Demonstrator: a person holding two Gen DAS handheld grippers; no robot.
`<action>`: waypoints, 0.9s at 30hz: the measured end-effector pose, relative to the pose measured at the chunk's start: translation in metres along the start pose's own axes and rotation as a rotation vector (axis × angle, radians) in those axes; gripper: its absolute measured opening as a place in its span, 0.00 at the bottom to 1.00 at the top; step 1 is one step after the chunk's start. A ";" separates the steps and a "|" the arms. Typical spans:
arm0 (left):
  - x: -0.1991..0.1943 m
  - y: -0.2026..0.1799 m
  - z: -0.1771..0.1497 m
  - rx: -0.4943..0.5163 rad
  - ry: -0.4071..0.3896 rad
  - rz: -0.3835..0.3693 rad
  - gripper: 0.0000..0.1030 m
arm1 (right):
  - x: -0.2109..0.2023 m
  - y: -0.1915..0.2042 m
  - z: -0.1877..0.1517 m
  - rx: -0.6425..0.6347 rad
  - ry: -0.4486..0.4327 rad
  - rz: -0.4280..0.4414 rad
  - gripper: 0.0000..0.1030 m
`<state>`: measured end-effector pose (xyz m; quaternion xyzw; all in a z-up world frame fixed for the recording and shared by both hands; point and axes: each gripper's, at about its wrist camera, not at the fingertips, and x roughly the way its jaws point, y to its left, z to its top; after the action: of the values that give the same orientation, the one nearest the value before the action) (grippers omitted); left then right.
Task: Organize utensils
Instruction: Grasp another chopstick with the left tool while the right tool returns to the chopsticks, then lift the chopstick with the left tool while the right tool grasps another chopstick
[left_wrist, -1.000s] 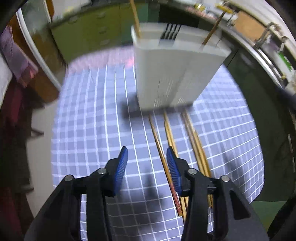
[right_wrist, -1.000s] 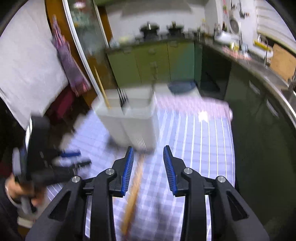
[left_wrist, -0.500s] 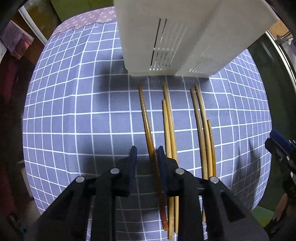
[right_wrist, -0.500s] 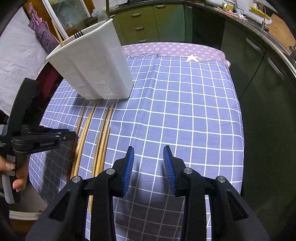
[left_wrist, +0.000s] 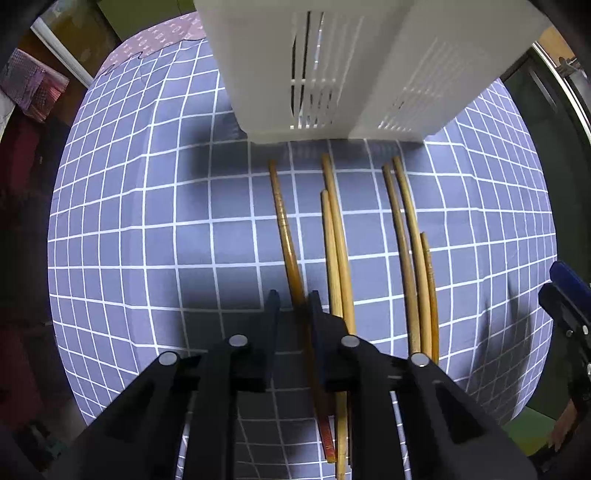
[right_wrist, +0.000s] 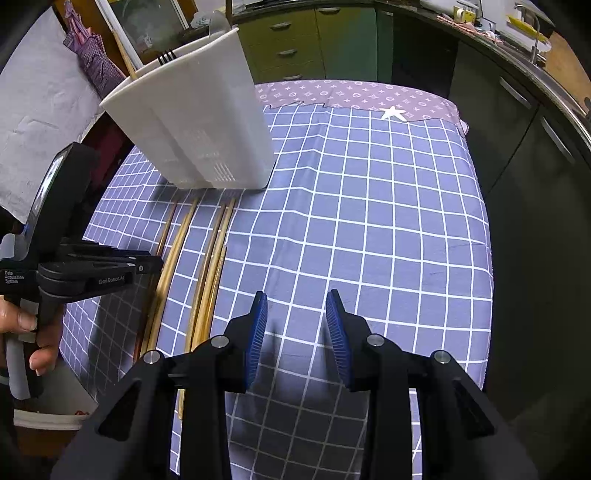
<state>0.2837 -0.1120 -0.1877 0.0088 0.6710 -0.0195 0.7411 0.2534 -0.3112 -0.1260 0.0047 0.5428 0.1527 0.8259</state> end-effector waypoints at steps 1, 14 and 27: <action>-0.001 -0.001 -0.002 0.002 0.002 -0.011 0.08 | 0.001 0.000 0.000 0.000 0.004 -0.001 0.33; -0.049 0.032 -0.016 -0.011 -0.168 -0.096 0.07 | 0.029 0.028 0.005 -0.028 0.139 0.048 0.33; -0.115 0.060 -0.066 0.027 -0.489 -0.081 0.07 | 0.072 0.071 0.014 -0.063 0.282 0.036 0.25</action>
<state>0.2096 -0.0470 -0.0802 -0.0131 0.4711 -0.0597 0.8800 0.2747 -0.2231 -0.1720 -0.0331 0.6481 0.1836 0.7383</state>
